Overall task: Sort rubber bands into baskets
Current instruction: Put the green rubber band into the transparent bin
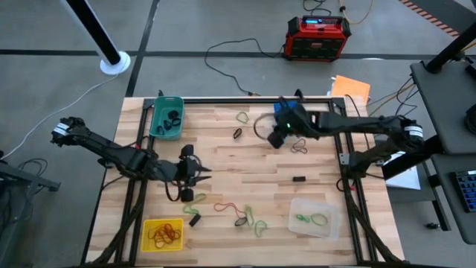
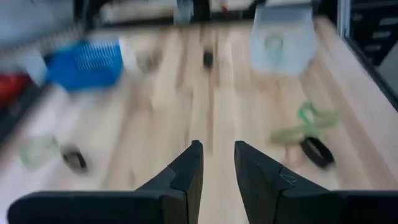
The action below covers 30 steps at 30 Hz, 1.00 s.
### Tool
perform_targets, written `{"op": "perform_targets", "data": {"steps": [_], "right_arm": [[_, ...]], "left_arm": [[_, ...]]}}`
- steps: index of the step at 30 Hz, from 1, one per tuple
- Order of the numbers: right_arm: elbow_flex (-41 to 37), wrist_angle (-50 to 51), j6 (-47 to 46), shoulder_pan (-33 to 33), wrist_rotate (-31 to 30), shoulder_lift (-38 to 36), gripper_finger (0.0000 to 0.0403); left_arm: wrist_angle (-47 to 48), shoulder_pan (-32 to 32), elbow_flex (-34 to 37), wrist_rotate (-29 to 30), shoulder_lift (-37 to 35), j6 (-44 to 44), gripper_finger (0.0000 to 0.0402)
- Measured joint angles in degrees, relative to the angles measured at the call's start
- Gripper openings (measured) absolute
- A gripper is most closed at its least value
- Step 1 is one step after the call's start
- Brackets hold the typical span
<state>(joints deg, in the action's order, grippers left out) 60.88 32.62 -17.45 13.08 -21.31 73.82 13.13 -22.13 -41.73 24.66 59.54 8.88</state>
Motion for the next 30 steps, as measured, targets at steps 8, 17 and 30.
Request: {"op": "perform_targets", "data": {"steps": [8,17,30], "right_arm": [[-3.43,-7.85,1.55,-13.22,-3.23,-2.62,0.0131],[-4.63,-8.15,1.19,-23.41,-3.28,-1.45,0.0136],[-5.52,-9.73,-1.46,-27.87,-3.33,-0.61,0.0146]], "left_arm": [[29.55,-0.21,-9.66,-14.14,8.29,18.52,0.0077],[33.38,-1.21,-11.14,-15.20,17.53,20.59,0.0079],[31.16,-3.92,-11.09,-15.18,29.32,22.07,0.0147]]}}
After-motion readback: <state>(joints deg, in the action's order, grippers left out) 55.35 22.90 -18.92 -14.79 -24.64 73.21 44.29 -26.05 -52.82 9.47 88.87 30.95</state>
